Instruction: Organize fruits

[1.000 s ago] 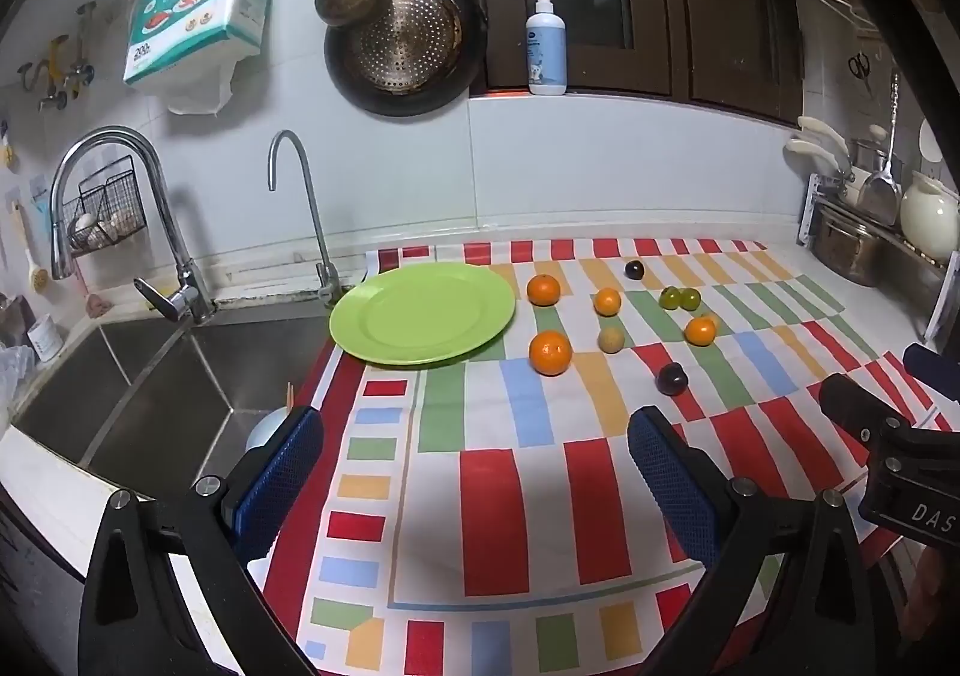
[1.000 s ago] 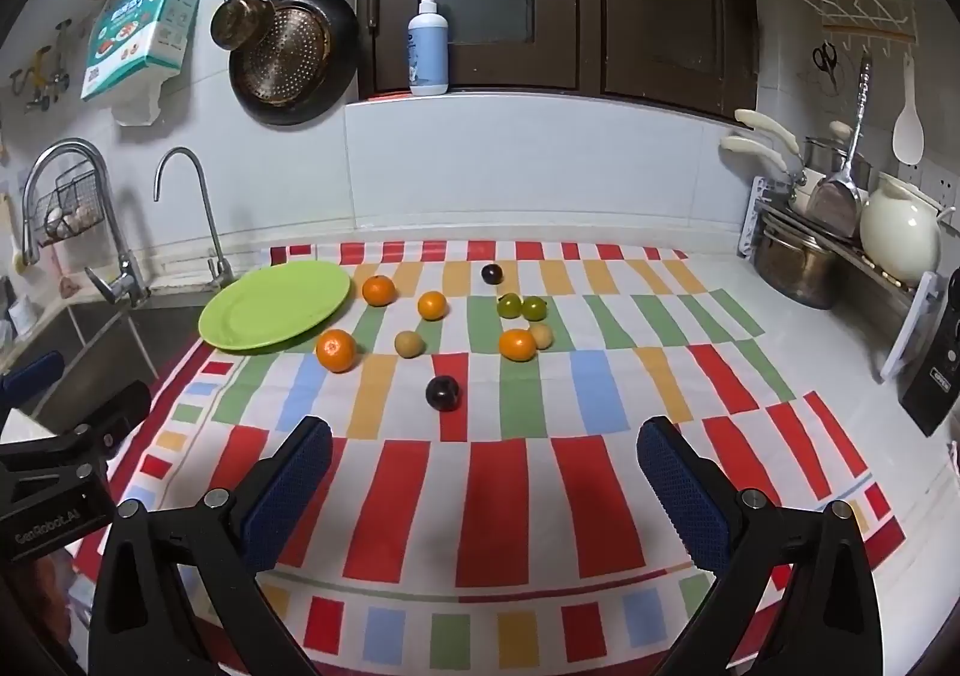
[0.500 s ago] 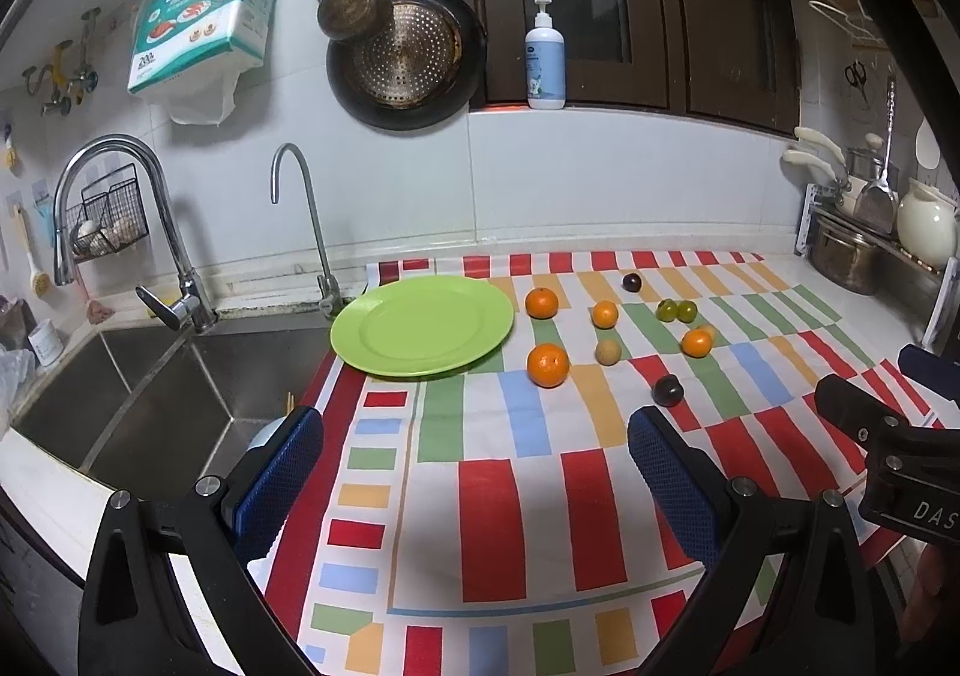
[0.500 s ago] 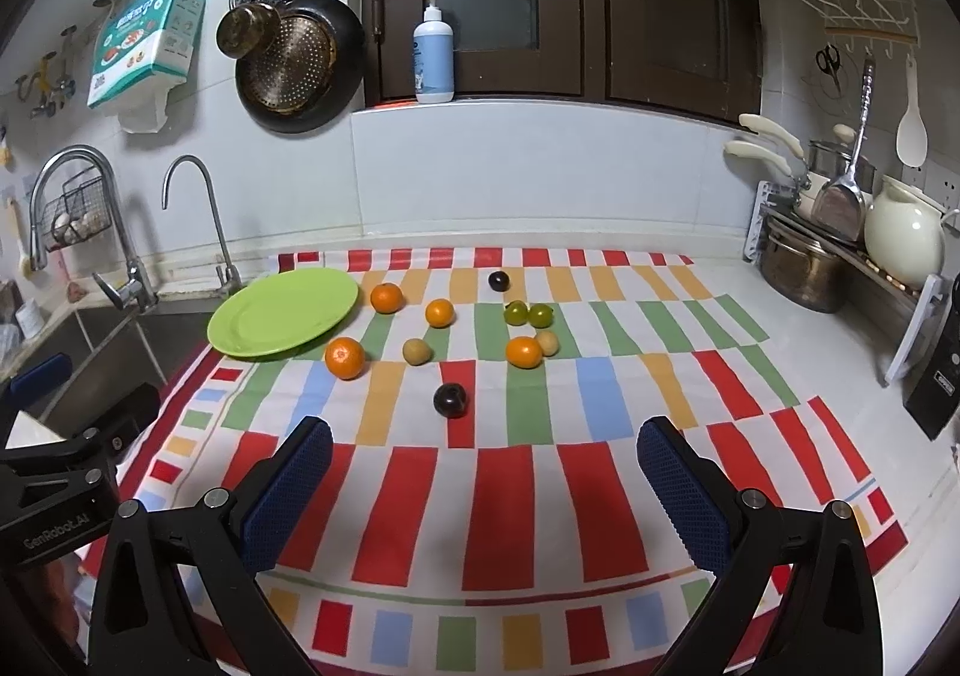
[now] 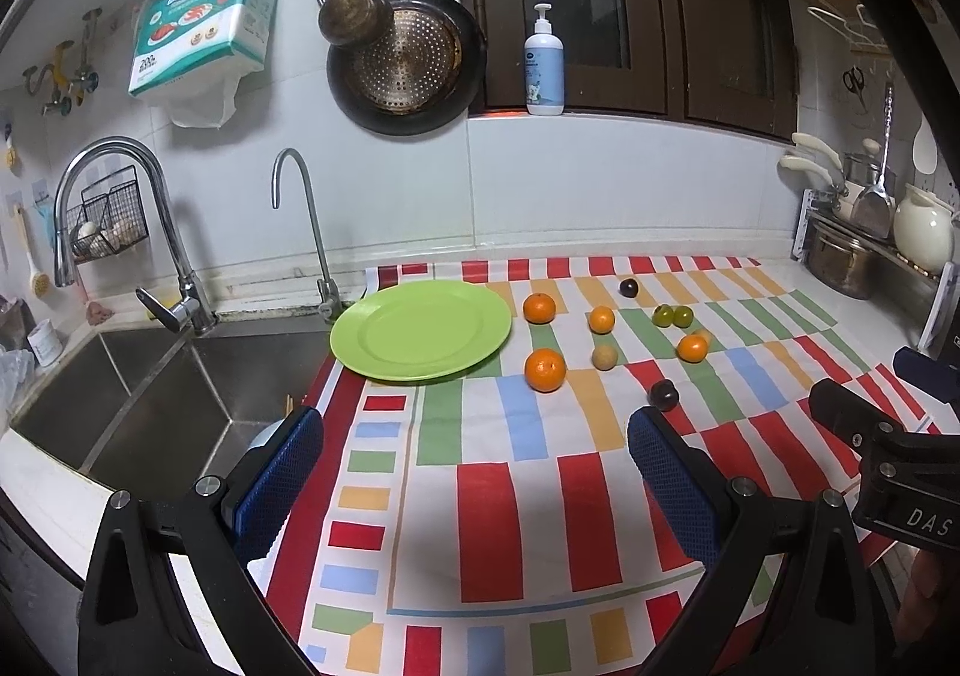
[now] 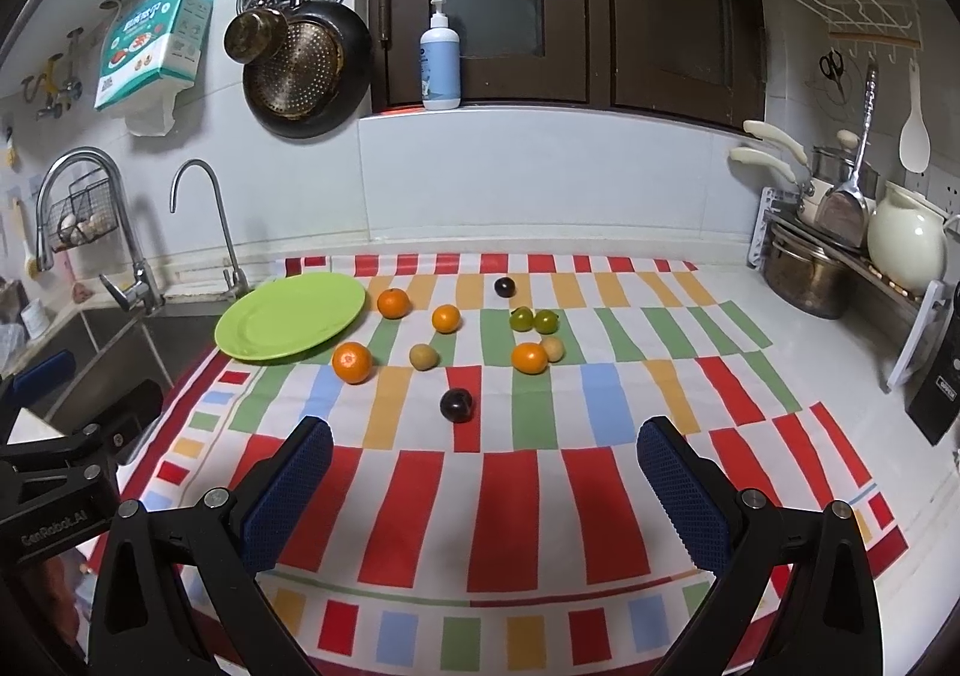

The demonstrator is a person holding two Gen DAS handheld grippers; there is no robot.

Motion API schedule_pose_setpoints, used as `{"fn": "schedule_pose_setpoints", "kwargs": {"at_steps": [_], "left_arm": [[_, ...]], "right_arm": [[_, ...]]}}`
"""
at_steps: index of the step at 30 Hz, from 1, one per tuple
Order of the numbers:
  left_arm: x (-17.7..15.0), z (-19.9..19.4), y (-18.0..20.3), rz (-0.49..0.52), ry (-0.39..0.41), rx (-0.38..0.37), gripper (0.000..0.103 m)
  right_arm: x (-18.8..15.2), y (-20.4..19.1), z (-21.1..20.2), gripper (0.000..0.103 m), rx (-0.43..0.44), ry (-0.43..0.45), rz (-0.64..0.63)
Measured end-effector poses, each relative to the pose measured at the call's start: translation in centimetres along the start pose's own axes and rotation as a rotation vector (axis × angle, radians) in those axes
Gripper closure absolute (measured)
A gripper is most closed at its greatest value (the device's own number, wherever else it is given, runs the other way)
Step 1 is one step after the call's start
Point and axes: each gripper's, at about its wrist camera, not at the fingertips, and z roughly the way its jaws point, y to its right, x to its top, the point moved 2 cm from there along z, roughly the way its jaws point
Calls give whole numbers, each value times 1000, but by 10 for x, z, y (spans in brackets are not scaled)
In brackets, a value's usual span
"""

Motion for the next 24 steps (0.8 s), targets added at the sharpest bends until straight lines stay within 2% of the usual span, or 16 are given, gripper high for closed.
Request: {"fn": "schedule_pose_setpoints", "kwargs": {"at_steps": [24], "left_arm": [[6, -1, -2, 3, 9, -3, 0]], "right_arm": [[0, -3, 0, 0, 3, 4, -6]]}}
